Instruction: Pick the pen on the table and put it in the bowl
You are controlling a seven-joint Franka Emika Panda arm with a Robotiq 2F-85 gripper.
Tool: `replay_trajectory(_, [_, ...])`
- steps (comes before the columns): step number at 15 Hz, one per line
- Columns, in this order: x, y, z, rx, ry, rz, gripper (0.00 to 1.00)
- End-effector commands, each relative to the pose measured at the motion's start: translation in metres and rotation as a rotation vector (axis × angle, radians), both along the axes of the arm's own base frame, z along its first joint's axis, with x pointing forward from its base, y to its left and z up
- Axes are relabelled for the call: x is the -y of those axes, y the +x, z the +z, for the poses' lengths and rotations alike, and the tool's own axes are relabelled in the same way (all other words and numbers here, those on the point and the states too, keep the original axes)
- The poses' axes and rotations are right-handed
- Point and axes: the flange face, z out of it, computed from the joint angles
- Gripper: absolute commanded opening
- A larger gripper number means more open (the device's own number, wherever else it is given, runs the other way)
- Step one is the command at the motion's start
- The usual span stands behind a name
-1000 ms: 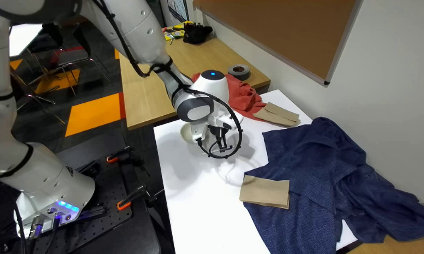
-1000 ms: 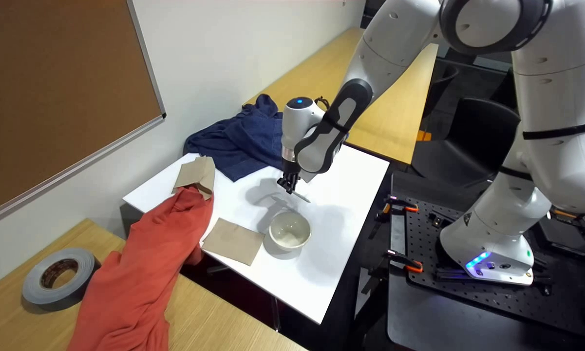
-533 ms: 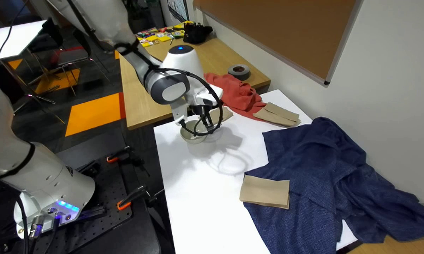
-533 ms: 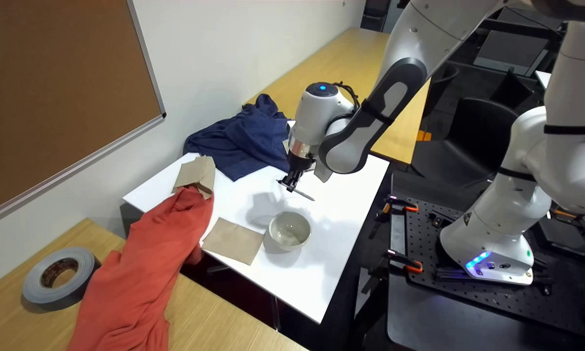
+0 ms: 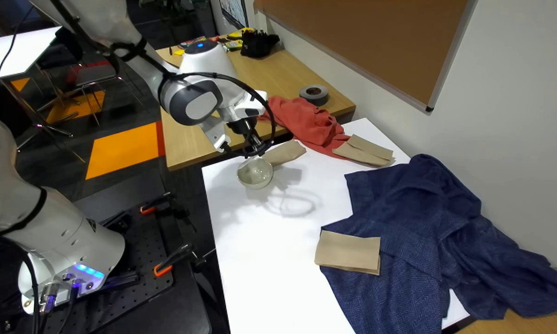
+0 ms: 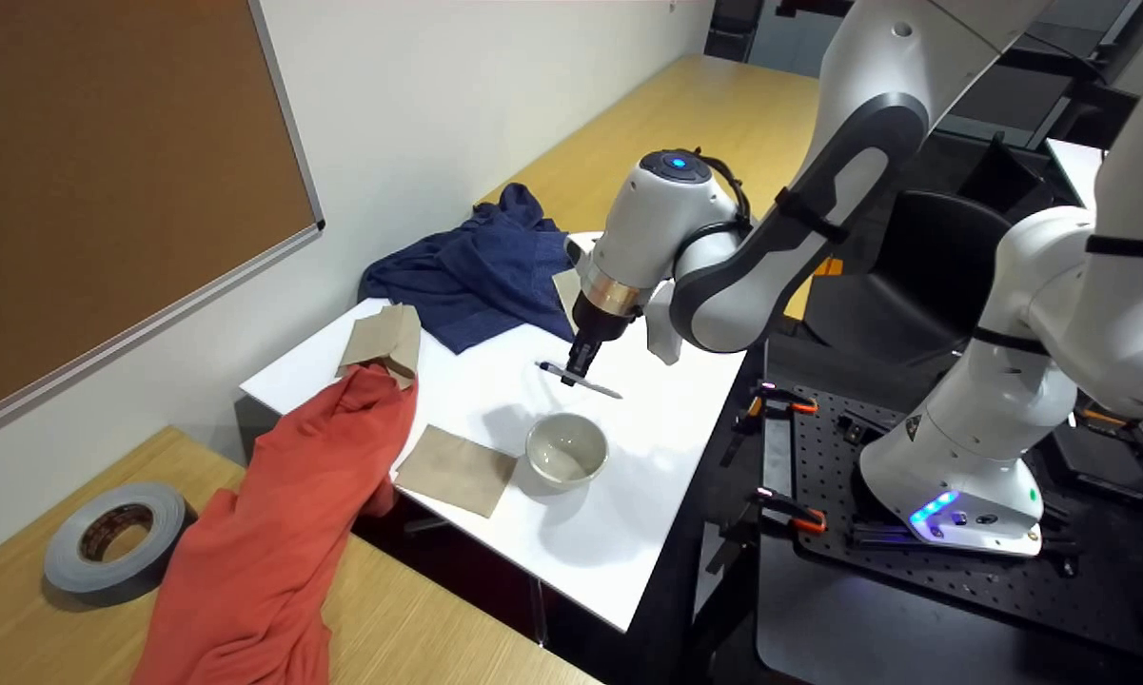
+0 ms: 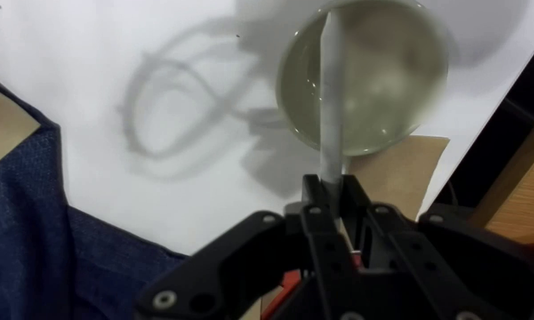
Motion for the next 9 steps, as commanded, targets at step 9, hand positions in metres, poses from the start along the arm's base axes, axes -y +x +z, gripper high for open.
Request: replay_trajectory(9, [-0.053,0.001,-0.022,0.104,0.035,0.319,0.04])
